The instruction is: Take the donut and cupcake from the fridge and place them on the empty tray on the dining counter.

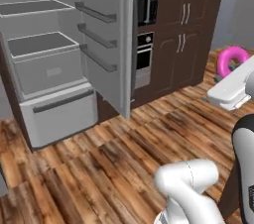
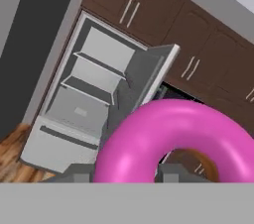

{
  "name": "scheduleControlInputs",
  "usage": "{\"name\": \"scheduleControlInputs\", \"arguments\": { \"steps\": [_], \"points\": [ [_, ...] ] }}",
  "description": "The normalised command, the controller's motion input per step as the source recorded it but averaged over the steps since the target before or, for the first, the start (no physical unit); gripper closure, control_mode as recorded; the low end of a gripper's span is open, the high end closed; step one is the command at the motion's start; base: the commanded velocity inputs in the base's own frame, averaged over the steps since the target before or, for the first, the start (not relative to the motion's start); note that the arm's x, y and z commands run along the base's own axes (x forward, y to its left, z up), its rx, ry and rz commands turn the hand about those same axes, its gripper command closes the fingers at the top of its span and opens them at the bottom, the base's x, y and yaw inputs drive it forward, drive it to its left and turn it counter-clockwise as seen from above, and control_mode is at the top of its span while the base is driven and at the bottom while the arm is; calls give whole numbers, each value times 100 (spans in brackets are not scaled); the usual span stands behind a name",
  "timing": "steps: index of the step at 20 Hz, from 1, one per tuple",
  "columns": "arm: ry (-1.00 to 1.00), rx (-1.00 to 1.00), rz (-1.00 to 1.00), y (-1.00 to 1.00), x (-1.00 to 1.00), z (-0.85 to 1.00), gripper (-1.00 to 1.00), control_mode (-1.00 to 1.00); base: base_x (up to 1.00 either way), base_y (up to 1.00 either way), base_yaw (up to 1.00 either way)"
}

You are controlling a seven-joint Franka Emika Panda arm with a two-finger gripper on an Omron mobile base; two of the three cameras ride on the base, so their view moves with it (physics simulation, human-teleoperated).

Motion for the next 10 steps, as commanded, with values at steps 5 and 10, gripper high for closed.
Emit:
{"name": "scheduleControlInputs", "arguments": {
  "steps": [5,10],
  "points": [
    [0,0,0,0,0,0,100,100,-100,14,-34],
    [0,0,0,0,0,0,100,100,-98,52,-35]
  ]
}}
